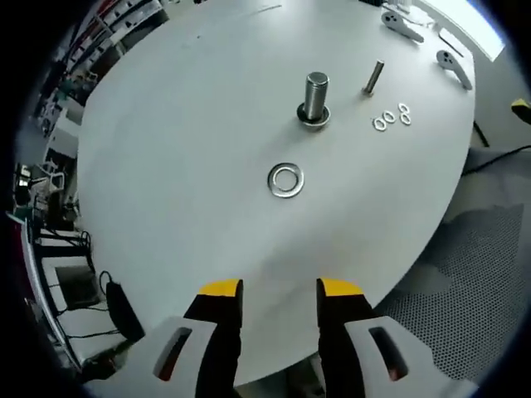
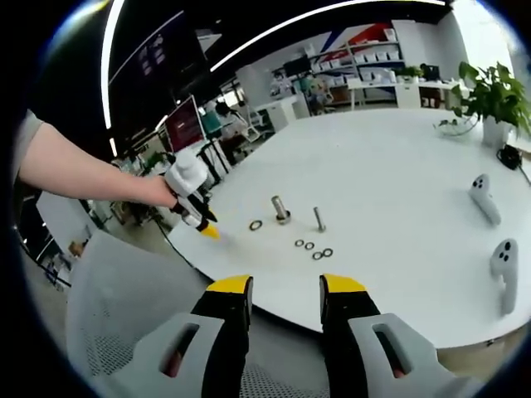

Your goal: Place the washer onto the threaded stud by aligning its center hole with the stud, sliding it down to the base, and recovering from edge contact or off-axis alignment until the washer reaches the visible bottom stop.

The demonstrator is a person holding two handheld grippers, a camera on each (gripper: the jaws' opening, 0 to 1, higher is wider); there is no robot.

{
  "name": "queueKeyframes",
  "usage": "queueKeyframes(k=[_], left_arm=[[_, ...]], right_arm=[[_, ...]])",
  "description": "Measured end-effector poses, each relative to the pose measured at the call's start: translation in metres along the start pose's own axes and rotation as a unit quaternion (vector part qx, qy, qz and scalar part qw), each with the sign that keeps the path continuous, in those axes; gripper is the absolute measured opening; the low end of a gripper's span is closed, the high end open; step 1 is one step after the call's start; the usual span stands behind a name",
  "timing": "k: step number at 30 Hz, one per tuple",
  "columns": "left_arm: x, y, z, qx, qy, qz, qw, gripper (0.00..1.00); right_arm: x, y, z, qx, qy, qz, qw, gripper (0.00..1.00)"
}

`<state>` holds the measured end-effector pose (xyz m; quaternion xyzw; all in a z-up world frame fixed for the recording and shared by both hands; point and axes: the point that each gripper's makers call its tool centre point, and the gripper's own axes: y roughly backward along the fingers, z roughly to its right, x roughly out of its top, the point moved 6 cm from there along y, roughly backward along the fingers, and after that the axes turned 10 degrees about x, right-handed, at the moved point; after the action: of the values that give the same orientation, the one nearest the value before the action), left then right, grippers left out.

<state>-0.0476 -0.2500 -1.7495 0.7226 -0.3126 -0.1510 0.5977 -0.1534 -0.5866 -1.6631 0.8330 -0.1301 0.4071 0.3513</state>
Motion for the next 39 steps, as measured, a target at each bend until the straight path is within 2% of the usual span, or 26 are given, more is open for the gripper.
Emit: queueKeyframes(k=[3,8,13,18,25,32,36,39], left_arm=[[0.007,-0.001,0.000,-0.004,-0.003,0.004,1.0000,0.34],[0.016,-0.013,0.004,-0.014,-0.008,0.005,0.9998,0.34],[0.034,-0.021,0.013,-0.048,0.054,0.009,0.9973,0.34],[0.051,-0.030,0.016,-0.042,0.011,0.006,0.9991,0.34],[0.071,-0.044,0.019,-0.045,-0.003,-0.006,0.9990,0.36],[0.074,-0.054,0.016,-0.038,-0.025,-0.019,0.9988,0.37],[0.080,-0.054,0.012,-0.040,-0.028,-0.016,0.9987,0.36],[0.079,-0.054,0.012,-0.040,-0.036,-0.022,0.9983,0.35]], right_arm=[[0.001,0.002,0.002,-0.006,-0.005,0.009,0.9999,0.34],[-0.001,0.000,0.001,-0.005,-0.004,-0.004,1.0000,0.34],[0.000,0.002,0.003,-0.011,-0.009,0.004,0.9999,0.34],[-0.001,0.002,0.003,-0.012,-0.009,0.001,0.9999,0.34],[-0.001,0.002,0.004,-0.014,-0.011,0.001,0.9998,0.34],[-0.002,0.001,0.004,-0.014,-0.011,-0.001,0.9998,0.34],[-0.002,0.001,0.003,-0.012,-0.009,-0.004,0.9999,0.34],[-0.002,0.001,0.003,-0.013,-0.009,-0.002,0.9999,0.34]])
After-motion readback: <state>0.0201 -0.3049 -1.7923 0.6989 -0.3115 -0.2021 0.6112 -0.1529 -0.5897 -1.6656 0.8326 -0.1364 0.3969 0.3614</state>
